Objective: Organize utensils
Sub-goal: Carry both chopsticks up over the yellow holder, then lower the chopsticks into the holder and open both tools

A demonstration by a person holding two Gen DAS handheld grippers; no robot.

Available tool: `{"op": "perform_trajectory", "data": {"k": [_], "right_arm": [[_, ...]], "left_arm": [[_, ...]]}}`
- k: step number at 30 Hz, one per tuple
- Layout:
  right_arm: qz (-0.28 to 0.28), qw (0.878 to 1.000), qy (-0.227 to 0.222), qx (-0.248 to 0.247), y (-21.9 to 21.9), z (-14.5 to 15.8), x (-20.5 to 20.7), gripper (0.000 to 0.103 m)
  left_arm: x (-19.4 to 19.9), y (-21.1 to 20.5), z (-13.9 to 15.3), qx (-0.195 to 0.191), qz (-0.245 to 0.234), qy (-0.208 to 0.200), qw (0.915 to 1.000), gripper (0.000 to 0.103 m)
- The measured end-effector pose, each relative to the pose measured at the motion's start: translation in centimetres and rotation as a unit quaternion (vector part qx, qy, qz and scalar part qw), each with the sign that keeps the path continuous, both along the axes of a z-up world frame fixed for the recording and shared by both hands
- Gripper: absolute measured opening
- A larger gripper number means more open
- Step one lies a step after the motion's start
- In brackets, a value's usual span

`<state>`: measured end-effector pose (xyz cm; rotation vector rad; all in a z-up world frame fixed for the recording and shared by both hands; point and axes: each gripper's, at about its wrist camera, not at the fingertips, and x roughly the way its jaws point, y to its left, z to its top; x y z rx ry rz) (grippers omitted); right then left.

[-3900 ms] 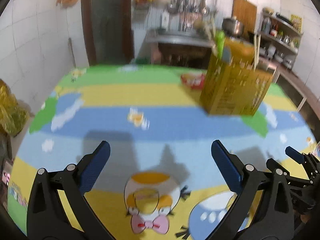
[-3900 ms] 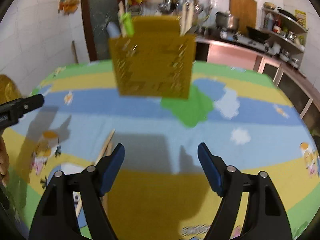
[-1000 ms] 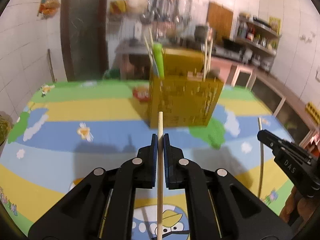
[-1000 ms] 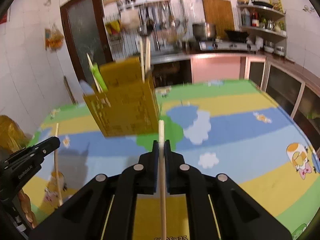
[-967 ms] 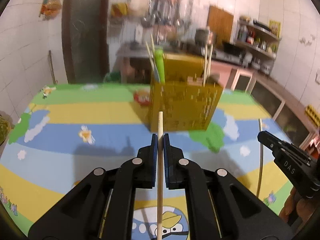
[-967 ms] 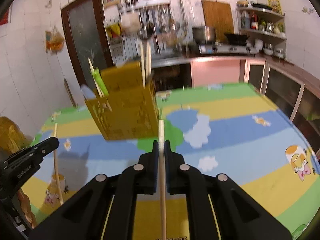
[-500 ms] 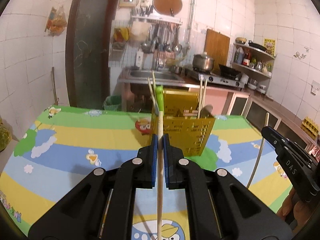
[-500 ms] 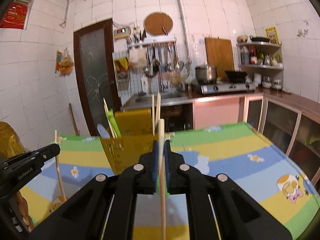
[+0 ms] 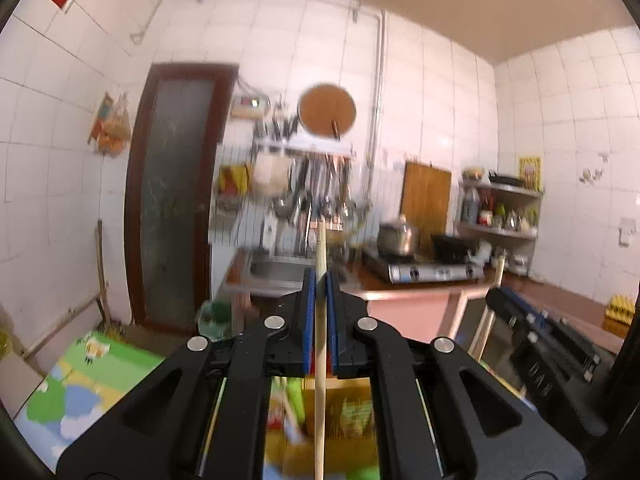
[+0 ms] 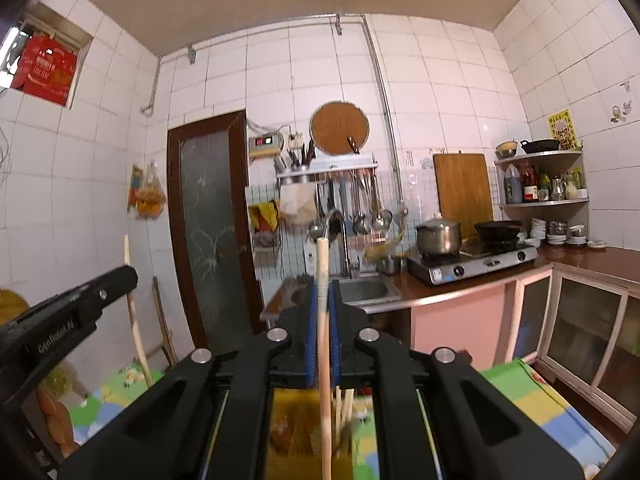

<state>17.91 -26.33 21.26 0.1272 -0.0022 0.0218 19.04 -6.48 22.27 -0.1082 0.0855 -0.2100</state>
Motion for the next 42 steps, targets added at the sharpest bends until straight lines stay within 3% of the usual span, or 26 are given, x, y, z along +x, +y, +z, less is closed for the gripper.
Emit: {"op": "perform_trajectory", "data": {"k": [6, 15, 21, 22, 23, 24, 25, 26, 27, 31, 33, 37, 42], "right_arm": [[-0.001, 1.0, -0.017, 0.013, -0.6, -0.9, 4.7, 0.006], [0.008, 0.999, 0.02, 0.025, -1.0, -6.9, 9.8, 0.006], [0.02, 0.998, 0.057, 0.01, -1.2, -8.9, 9.5, 0.007], [0.017, 0.998, 0.063, 0.004, -1.2, -8.8, 9.2, 0.007], [0.011, 0.997, 0.07, -0.005, -1.2, -8.5, 8.6, 0.007], [0.009, 0.997, 0.073, -0.008, -1.3, -8.3, 8.2, 0.011], [0.006, 0.997, 0.079, -0.011, -1.5, -8.1, 7.6, 0.033], [0.004, 0.996, 0.088, -0.009, -1.9, -7.8, 6.7, 0.052], [0.002, 0.996, 0.089, -0.003, -2.1, -7.7, 5.8, 0.073], [-0.012, 0.995, 0.103, -0.008, -2.8, -8.1, 2.0, 0.074], [-0.021, 0.992, 0.121, -0.015, -2.7, -8.9, -0.3, 0.08], [-0.023, 0.99, 0.136, -0.019, -2.0, -11.0, -5.0, 0.092], [-0.019, 0.989, 0.144, -0.027, -0.2, -13.8, -10.4, 0.098]], "left_arm": [[5.3, -2.1, -1.1, 0.02, 0.009, -0.024, 0.9995, 0.005], [11.3, -3.0, -8.2, 0.024, -0.003, 0.037, 0.999, 0.005], [11.1, -1.4, -9.5, 0.017, -0.006, 0.07, 0.9974, 0.005], [10.5, -1.0, -9.1, 0.016, -0.008, 0.073, 0.9972, 0.007], [10.1, -0.6, -8.8, 0.017, -0.008, 0.074, 0.9971, 0.019], [9.4, -0.2, -8.4, 0.019, -0.005, 0.075, 0.997, 0.032], [8.7, 0.3, -8.0, 0.019, 0.0, 0.075, 0.997, 0.065], [7.5, 1.1, -7.7, 0.015, 0.013, 0.068, 0.9975, 0.085], [6.0, 2.1, -7.4, 0.008, 0.023, 0.058, 0.998, 0.089], [2.2, 3.8, -7.7, 0.02, 0.021, 0.08, 0.9963, 0.097], [-0.4, 4.8, -8.3, 0.02, 0.021, 0.086, 0.9959, 0.098], [-4.9, 6.2, -10.3, 0.024, 0.028, 0.106, 0.9936, 0.098], [-10.3, 7.5, -14.5, 0.03, 0.024, 0.144, 0.9888, 0.098]]}}
